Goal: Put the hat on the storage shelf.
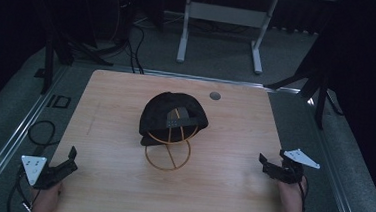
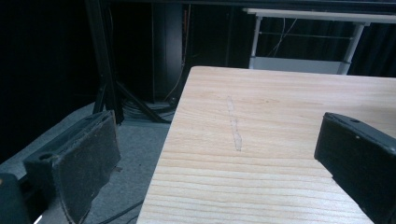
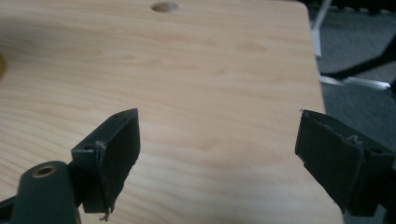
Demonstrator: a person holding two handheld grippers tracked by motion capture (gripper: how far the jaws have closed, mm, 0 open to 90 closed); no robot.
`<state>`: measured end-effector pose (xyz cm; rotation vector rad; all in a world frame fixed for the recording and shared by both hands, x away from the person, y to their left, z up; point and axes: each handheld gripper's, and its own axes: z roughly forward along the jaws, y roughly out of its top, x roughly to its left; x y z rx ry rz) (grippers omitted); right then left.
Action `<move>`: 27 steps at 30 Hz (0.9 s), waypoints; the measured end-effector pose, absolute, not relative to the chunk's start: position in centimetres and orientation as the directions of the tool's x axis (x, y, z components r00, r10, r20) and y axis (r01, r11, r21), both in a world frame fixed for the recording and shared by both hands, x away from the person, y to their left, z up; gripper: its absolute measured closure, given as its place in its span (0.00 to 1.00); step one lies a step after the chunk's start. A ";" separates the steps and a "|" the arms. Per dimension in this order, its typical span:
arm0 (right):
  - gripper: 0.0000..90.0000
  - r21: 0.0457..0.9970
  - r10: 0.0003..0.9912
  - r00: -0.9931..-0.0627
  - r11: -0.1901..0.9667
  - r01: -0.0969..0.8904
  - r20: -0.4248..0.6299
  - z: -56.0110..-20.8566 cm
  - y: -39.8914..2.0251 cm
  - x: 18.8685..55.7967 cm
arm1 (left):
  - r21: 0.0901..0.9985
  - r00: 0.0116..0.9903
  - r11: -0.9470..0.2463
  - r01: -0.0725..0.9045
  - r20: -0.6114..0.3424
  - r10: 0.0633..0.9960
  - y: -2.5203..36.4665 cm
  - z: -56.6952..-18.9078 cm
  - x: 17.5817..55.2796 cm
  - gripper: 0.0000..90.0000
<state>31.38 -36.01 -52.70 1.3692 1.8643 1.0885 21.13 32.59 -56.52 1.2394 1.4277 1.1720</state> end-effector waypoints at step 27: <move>0.16 0.870 0.987 -0.153 0.037 0.491 0.045 -54.9 -40.1 29.3 | 0.986 -0.104 0.056 0.155 -0.040 0.994 32.7 -56.5 21.1 0.01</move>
